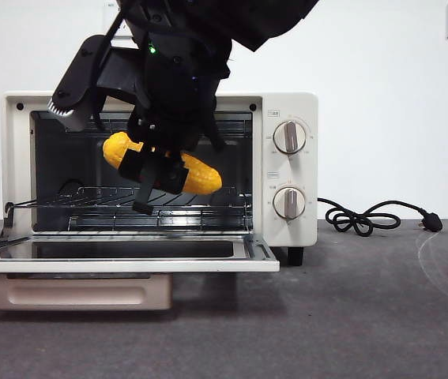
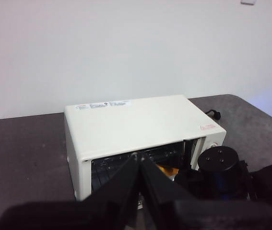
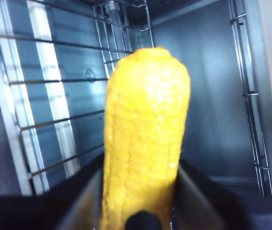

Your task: Take the corn from the table,put the corn in the oven

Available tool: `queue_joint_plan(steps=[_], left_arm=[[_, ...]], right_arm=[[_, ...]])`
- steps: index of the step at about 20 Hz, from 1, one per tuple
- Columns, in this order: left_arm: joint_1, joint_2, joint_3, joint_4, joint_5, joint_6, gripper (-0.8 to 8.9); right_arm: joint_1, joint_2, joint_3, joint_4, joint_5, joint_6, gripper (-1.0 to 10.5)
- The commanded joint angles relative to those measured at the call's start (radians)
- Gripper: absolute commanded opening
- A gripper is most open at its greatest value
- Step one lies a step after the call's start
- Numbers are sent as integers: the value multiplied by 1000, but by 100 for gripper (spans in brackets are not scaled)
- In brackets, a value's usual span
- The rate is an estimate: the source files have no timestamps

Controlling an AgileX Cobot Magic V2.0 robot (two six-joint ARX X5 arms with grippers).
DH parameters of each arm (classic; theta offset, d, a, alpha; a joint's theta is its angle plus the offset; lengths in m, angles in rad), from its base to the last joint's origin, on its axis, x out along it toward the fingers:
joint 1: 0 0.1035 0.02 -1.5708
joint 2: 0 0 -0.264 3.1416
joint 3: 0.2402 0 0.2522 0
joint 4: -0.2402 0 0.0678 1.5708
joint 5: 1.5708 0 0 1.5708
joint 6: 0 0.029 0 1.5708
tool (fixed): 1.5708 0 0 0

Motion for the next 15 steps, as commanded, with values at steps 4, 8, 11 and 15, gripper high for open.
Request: queue_joint_plan(steps=[4,8,11,15], left_arm=[[-2,-3,-2,-12,-3,8,-5],[-2,-3,-2,-23,-3,8,-5],[-2,-3,-2,-23,-3,8,-5],[-2,-3,-2,-24,-3,8,-5]], right_arm=[[6,16,3,8,24,41,295],[6,16,4,8,51,46,361],[6,14,5,9,74,70,444],[13,13,14,8,110,85,443]])
